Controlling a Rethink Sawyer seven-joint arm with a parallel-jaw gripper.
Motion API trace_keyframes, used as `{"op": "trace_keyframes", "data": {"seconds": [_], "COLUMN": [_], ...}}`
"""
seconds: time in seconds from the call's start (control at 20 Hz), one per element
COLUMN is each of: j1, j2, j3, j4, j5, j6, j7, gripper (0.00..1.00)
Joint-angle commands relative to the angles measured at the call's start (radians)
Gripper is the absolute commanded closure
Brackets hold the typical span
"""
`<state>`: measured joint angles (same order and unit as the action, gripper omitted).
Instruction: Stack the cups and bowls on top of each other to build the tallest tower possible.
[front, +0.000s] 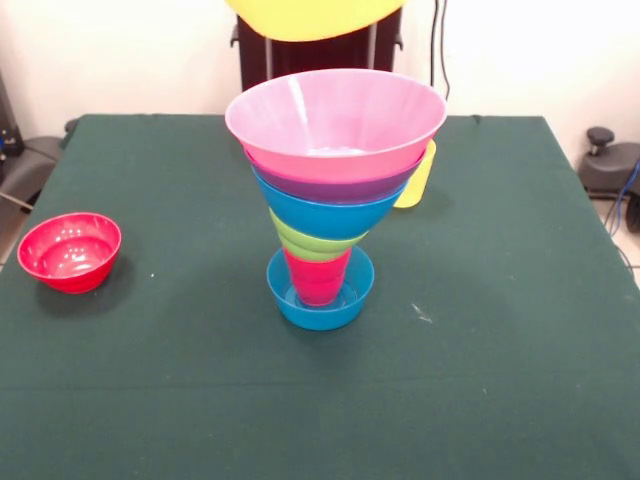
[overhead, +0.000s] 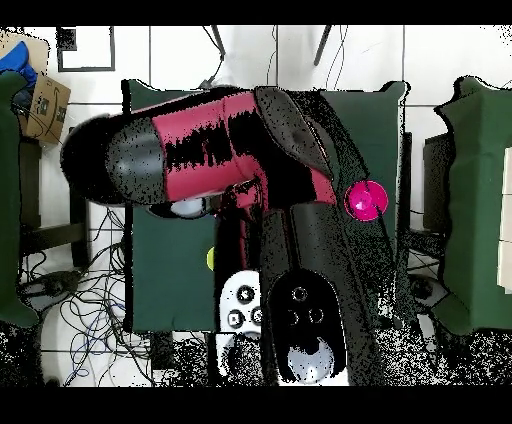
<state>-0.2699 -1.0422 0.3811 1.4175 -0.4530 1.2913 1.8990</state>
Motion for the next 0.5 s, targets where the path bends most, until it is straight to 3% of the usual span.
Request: {"op": "trace_keyframes", "data": {"seconds": [0.05,0.5], "j1": [0.053,0.137], "j2": [-0.024,-0.022], "j3": [-0.078,-0.163], "j4": [0.182,0.234], "j5": [-0.034,-0.078], "j6": [-0.121,-0.227], "j7": [0.163,0.236], "gripper": [1.00,1.00]}}
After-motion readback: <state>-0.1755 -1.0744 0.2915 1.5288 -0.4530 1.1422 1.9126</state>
